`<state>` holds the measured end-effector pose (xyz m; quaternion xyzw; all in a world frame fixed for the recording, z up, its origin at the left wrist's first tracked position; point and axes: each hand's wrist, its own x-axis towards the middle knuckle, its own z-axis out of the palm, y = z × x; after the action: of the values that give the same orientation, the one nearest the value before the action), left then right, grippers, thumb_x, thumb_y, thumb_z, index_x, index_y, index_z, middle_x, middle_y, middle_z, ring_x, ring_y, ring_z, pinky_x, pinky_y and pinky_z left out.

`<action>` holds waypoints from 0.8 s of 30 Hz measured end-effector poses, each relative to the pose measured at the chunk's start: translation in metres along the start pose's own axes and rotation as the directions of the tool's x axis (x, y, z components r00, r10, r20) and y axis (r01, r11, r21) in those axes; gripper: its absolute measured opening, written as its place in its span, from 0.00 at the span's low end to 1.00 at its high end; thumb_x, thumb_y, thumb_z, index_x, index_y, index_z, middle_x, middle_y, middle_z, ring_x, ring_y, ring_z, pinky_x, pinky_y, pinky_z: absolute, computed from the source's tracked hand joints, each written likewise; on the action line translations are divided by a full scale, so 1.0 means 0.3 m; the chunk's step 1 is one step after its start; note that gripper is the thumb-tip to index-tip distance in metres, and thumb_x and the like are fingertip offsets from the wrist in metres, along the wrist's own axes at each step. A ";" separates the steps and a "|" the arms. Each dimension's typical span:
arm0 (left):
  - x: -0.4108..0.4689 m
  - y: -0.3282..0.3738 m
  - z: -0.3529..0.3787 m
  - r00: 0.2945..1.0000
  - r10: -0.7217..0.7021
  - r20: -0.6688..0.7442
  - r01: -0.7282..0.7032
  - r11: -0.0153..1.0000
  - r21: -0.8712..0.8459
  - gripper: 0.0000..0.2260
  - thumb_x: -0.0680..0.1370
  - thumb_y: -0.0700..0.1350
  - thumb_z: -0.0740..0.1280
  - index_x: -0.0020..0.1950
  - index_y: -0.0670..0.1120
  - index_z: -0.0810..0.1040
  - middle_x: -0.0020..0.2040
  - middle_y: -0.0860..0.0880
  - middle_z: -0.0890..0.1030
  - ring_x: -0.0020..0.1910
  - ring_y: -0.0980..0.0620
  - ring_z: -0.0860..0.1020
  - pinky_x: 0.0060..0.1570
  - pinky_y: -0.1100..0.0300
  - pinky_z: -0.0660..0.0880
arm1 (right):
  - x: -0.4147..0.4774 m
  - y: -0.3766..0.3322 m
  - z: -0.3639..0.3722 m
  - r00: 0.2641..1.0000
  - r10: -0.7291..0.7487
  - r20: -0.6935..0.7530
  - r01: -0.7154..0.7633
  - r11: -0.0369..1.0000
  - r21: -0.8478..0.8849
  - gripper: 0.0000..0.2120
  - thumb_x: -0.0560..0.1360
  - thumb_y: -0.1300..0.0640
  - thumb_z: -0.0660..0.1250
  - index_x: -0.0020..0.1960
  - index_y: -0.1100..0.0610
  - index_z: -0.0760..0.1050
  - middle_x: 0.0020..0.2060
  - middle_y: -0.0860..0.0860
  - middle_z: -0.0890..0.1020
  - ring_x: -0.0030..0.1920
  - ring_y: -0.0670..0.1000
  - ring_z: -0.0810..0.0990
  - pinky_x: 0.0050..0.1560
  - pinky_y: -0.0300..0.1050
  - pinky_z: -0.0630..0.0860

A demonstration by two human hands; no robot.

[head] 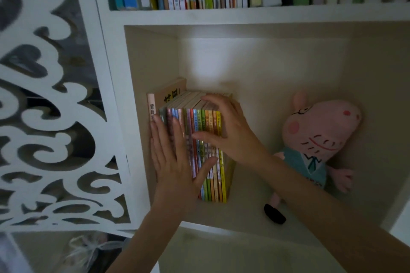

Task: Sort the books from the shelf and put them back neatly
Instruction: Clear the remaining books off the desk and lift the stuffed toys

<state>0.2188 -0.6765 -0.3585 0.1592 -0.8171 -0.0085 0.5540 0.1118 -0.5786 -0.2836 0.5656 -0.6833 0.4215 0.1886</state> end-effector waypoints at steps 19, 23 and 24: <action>0.054 -0.023 0.002 0.996 0.089 -0.014 -0.088 0.996 0.034 0.33 0.81 0.59 0.50 0.78 0.39 0.46 0.78 0.44 0.38 0.77 0.45 0.41 0.75 0.53 0.37 | 0.020 -0.046 -0.041 0.997 0.060 0.053 -0.061 0.998 0.020 0.37 0.71 0.39 0.67 0.75 0.47 0.57 0.76 0.44 0.55 0.76 0.44 0.49 0.74 0.46 0.48; -0.020 -0.017 -0.011 1.000 0.011 0.003 -0.011 0.999 -0.049 0.36 0.79 0.59 0.54 0.78 0.38 0.47 0.78 0.40 0.41 0.77 0.42 0.41 0.75 0.52 0.39 | -0.083 -0.023 -0.060 0.960 0.270 0.078 -0.280 0.938 0.202 0.47 0.64 0.38 0.69 0.75 0.43 0.47 0.70 0.36 0.50 0.72 0.40 0.52 0.74 0.47 0.57; -0.044 -0.028 0.008 0.999 0.010 0.033 -0.010 1.000 -0.014 0.37 0.79 0.60 0.54 0.78 0.37 0.47 0.78 0.39 0.42 0.77 0.42 0.42 0.75 0.52 0.41 | -0.111 -0.012 -0.045 0.951 0.287 0.116 -0.306 0.927 0.219 0.47 0.64 0.40 0.72 0.73 0.41 0.46 0.65 0.34 0.52 0.70 0.41 0.55 0.73 0.50 0.62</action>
<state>0.2232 -0.6812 -0.3731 0.1512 -0.8268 -0.0138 0.5417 0.1218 -0.5475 -0.2991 0.4909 -0.7134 0.4993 0.0267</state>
